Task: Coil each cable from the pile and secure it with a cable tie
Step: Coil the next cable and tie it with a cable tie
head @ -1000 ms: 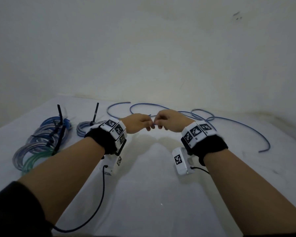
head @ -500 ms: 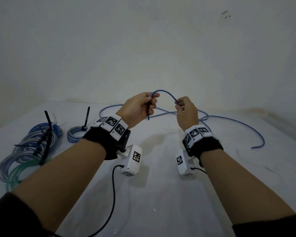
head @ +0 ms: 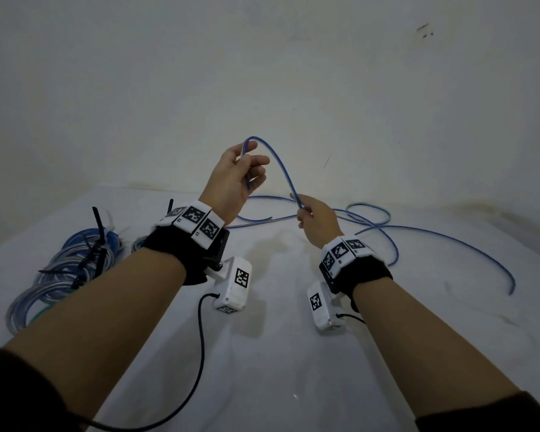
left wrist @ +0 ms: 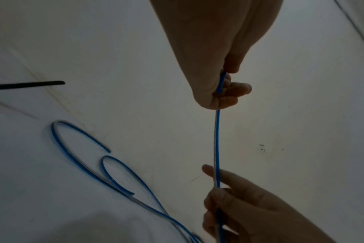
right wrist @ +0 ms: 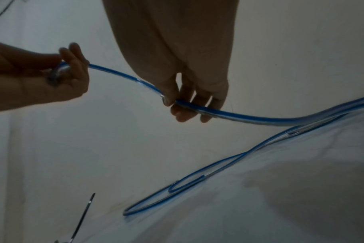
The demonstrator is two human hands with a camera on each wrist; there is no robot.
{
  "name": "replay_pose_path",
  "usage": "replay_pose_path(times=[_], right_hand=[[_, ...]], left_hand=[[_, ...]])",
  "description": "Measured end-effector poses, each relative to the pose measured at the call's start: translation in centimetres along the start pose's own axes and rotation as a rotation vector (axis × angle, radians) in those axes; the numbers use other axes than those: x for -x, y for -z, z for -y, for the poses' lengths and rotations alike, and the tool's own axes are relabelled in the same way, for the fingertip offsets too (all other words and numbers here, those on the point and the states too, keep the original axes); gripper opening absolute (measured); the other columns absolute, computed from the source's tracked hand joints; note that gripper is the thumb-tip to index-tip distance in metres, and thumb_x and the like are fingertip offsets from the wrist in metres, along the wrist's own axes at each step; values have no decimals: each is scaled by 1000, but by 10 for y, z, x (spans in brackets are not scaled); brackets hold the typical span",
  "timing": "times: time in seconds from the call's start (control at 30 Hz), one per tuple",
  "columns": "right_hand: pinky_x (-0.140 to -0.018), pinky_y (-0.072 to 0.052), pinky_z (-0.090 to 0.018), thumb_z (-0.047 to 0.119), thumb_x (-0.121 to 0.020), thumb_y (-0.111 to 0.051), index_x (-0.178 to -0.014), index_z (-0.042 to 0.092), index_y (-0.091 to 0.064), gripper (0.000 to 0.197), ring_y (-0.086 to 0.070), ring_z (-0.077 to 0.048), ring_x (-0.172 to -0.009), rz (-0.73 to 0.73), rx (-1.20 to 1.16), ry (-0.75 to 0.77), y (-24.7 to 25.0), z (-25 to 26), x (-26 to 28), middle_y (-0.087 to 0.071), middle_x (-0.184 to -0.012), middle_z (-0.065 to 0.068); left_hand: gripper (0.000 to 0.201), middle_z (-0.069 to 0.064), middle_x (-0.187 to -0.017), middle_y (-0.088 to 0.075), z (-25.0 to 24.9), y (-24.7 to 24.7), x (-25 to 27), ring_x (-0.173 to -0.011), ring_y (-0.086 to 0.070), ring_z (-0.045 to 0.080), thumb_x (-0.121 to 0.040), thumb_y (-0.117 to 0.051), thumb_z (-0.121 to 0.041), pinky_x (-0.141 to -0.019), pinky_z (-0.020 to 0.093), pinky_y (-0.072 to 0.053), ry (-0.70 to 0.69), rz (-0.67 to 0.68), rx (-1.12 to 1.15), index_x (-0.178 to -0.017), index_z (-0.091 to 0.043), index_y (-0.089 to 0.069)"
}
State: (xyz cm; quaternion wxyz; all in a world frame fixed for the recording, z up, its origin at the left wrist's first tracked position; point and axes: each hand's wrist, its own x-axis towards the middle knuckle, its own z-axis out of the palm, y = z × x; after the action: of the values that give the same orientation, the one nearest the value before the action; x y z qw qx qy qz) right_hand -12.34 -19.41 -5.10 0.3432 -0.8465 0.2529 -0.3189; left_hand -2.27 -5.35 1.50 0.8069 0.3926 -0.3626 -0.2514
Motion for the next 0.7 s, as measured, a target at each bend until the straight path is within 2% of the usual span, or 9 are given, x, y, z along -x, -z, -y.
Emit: replay_pose_path(times=[0.07, 0.13, 0.2, 0.27, 0.37, 0.43, 0.5, 0.6, 0.7], right_hand=[[-79, -48, -39, 1, -93, -44, -114, 6, -55, 24, -53, -21, -73, -26, -70, -9, -3, 7, 2, -54, -72, 0], [-72, -47, -31, 3, -93, -47, -99, 8, -53, 10, -52, -14, -65, -29, -118, 9, -5, 12, 6, -56, -69, 3], [-66, -43, -24, 4, -93, -49, -92, 10, -54, 8, -50, -7, -60, 22, -124, 34, -7, 17, 9, -58, -67, 4], [-64, -41, -22, 7, -94, -49, -95, 9, -59, 10, -48, -6, -60, 86, -105, 55, -7, 21, 11, -57, -67, 5], [-68, -38, -23, 15, -93, -53, -103, 10, -66, 17, -47, -6, -66, 165, 20, 139, -4, 30, 16, -54, -74, 8], [-65, -36, -18, 15, -90, -58, -105, 12, -68, 18, -46, -2, -69, 195, 123, 224, -1, 36, 19, -50, -77, 11], [-64, -36, -9, 5, -85, -57, -106, 13, -69, 26, -45, -1, -68, 204, 170, 295, 1, 40, 21, -45, -76, 12], [-65, -35, -7, -1, -82, -57, -107, 12, -68, 30, -44, -1, -65, 199, 148, 349, 3, 44, 22, -45, -73, 7], [-64, -40, -10, -1, -80, -66, -95, 8, -59, 19, -49, -7, -65, 160, 16, 343, 6, 49, 21, -53, -75, 4]], left_hand=[[17, 5, -93, -64, 3, 1, 1, -77, -62, 9, -101, -34, -9, -77, 20, -54, -37, -3, -36, -114, -11, -44], [14, 7, -98, -66, 5, 4, 1, -86, -67, 12, -101, -36, -10, -82, 22, -54, -77, -2, -105, -113, -10, -43], [11, 7, -99, -67, 8, 7, 0, -89, -68, 13, -99, -41, -9, -85, 23, -53, -129, -15, -228, -110, -9, -45], [9, 7, -98, -70, 11, 11, 0, -91, -69, 12, -96, -49, -12, -88, 22, -52, -205, -21, -420, -105, -12, -50], [9, 3, -100, -71, 17, 20, 3, -95, -67, 7, -91, -58, -20, -85, 16, -48, -258, -1, -704, -100, -18, -57], [9, 0, -94, -72, 20, 26, 5, -92, -67, 4, -91, -58, -18, -82, 10, -48, -254, 4, -799, -100, -17, -59], [11, -1, -87, -71, 22, 30, 7, -84, -67, 4, -92, -55, -17, -79, 7, -47, -252, -1, -902, -102, -14, -60], [13, -1, -77, -69, 20, 33, 10, -75, -66, 10, -93, -54, -18, -74, 16, -48, -217, 20, -1101, -101, -9, -59], [14, 4, -69, -70, 19, 35, 13, -66, -68, 16, -93, -53, -19, -72, 25, -52, -103, 93, -1153, -96, -7, -57]])
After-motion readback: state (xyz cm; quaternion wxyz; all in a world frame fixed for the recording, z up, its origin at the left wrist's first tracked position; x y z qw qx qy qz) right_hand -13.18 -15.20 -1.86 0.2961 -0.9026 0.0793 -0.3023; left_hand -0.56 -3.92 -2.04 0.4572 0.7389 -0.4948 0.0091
